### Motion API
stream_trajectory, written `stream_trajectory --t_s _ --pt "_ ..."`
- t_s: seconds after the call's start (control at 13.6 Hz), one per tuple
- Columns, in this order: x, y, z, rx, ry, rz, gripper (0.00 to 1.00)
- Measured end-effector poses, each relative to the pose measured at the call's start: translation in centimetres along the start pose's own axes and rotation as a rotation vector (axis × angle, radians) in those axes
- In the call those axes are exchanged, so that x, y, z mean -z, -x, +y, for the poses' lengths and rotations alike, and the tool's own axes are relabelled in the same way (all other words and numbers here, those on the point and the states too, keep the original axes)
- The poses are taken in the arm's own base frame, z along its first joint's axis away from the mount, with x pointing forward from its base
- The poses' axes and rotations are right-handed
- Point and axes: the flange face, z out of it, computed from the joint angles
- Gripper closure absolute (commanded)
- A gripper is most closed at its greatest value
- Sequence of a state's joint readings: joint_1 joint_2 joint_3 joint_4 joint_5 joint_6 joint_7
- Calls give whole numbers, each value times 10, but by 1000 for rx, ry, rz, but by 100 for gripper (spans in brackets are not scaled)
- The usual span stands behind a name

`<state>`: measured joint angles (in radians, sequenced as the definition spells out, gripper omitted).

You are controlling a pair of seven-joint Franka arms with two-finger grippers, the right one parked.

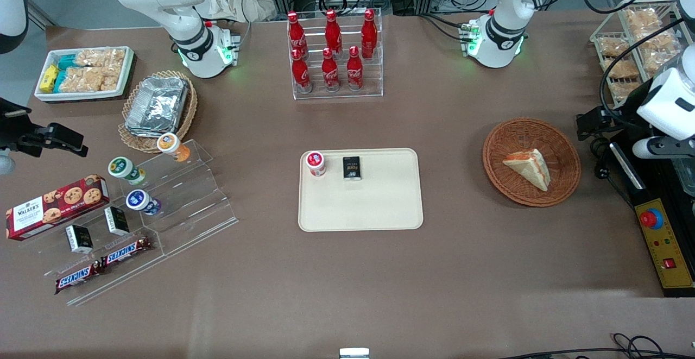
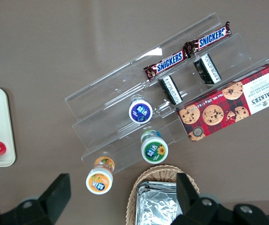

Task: Place sandwich from basket to tray
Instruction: 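Move the left gripper over the sandwich in the wicker basket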

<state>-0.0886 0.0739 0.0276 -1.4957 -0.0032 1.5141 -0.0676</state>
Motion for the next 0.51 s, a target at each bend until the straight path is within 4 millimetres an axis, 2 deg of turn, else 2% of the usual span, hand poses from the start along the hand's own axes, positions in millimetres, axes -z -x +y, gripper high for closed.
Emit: stream_trajectory --t_s 0.51 --pt "-12 -4 -4 21 -5 -31 0"
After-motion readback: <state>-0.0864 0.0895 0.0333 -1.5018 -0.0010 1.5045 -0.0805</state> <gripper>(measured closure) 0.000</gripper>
